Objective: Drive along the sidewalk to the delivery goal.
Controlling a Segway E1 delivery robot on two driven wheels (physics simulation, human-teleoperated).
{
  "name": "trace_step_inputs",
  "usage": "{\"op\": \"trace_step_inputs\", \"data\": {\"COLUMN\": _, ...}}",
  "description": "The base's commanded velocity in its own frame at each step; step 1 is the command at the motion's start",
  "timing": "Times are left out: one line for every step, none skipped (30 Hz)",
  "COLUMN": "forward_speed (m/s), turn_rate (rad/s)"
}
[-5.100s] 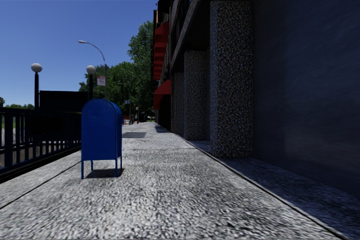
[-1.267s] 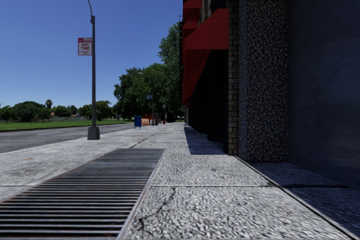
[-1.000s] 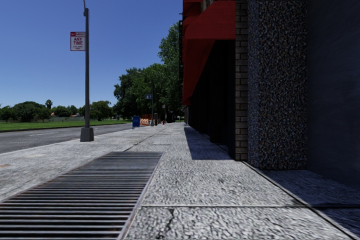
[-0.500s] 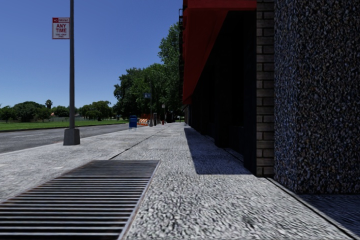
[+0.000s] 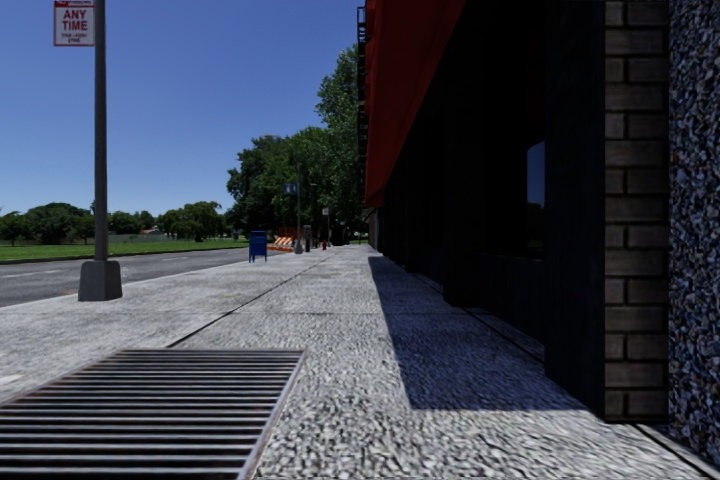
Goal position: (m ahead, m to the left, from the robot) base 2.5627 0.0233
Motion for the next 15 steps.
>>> {"op": "trace_step_inputs", "data": {"forward_speed": 2.00, "turn_rate": -0.17}}
{"op": "trace_step_inputs", "data": {"forward_speed": 2.00, "turn_rate": -0.17}}
{"op": "trace_step_inputs", "data": {"forward_speed": 2.00, "turn_rate": -0.17}}
{"op": "trace_step_inputs", "data": {"forward_speed": 2.00, "turn_rate": -0.17}}
{"op": "trace_step_inputs", "data": {"forward_speed": 2.00, "turn_rate": -0.17}}
{"op": "trace_step_inputs", "data": {"forward_speed": 2.00, "turn_rate": -0.17}}
{"op": "trace_step_inputs", "data": {"forward_speed": 2.00, "turn_rate": -0.14}}
{"op": "trace_step_inputs", "data": {"forward_speed": 2.00, "turn_rate": 0.00}}
{"op": "trace_step_inputs", "data": {"forward_speed": 2.00, "turn_rate": 0.00}}
{"op": "trace_step_inputs", "data": {"forward_speed": 2.00, "turn_rate": 0.00}}
{"op": "trace_step_inputs", "data": {"forward_speed": 2.00, "turn_rate": 0.00}}
{"op": "trace_step_inputs", "data": {"forward_speed": 2.00, "turn_rate": 0.00}}
{"op": "trace_step_inputs", "data": {"forward_speed": 2.00, "turn_rate": 0.00}}
{"op": "trace_step_inputs", "data": {"forward_speed": 2.00, "turn_rate": 0.00}}
{"op": "trace_step_inputs", "data": {"forward_speed": 2.00, "turn_rate": 0.00}}
